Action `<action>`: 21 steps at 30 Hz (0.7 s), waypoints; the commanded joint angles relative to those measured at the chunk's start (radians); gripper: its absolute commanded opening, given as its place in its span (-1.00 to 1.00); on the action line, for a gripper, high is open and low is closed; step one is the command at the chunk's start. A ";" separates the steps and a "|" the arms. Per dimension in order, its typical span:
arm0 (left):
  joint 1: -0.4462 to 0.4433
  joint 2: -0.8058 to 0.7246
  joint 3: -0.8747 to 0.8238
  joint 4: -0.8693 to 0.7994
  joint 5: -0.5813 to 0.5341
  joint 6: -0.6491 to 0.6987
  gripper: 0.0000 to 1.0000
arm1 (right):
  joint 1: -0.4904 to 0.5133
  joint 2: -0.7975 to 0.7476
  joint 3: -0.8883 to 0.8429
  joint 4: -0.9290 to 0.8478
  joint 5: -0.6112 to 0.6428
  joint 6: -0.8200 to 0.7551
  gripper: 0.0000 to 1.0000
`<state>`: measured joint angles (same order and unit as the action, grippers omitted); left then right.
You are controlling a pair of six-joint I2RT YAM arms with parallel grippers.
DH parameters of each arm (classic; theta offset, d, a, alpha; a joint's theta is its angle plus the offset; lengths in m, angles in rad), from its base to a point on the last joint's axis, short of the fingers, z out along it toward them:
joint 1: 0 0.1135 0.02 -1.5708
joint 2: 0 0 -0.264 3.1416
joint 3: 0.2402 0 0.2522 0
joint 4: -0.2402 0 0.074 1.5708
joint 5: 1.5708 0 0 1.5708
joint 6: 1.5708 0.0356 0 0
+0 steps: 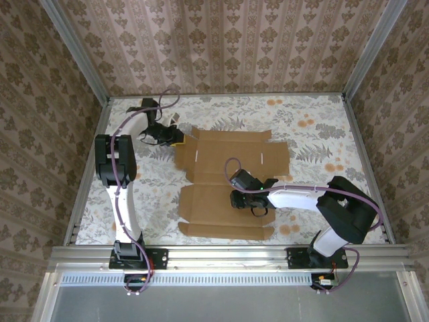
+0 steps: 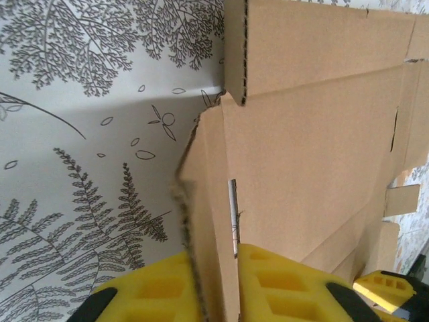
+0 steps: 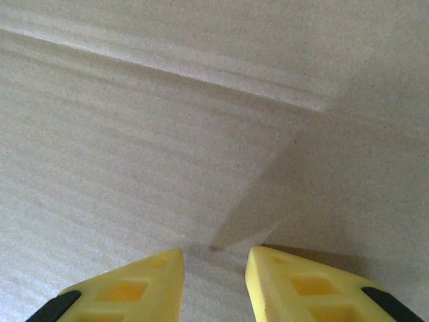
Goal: Fold the paper box
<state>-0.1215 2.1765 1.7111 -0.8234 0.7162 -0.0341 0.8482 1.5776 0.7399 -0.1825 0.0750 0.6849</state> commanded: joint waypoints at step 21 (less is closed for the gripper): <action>-0.063 -0.397 -0.423 0.502 -0.128 -0.108 -0.94 | 0.089 -0.156 -0.078 -0.041 -0.130 -0.061 -0.68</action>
<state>-0.1764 1.8252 1.3281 -0.4030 0.6506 -0.1184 0.9119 1.4517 0.6758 -0.2127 0.0021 0.6483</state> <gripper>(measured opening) 0.045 0.171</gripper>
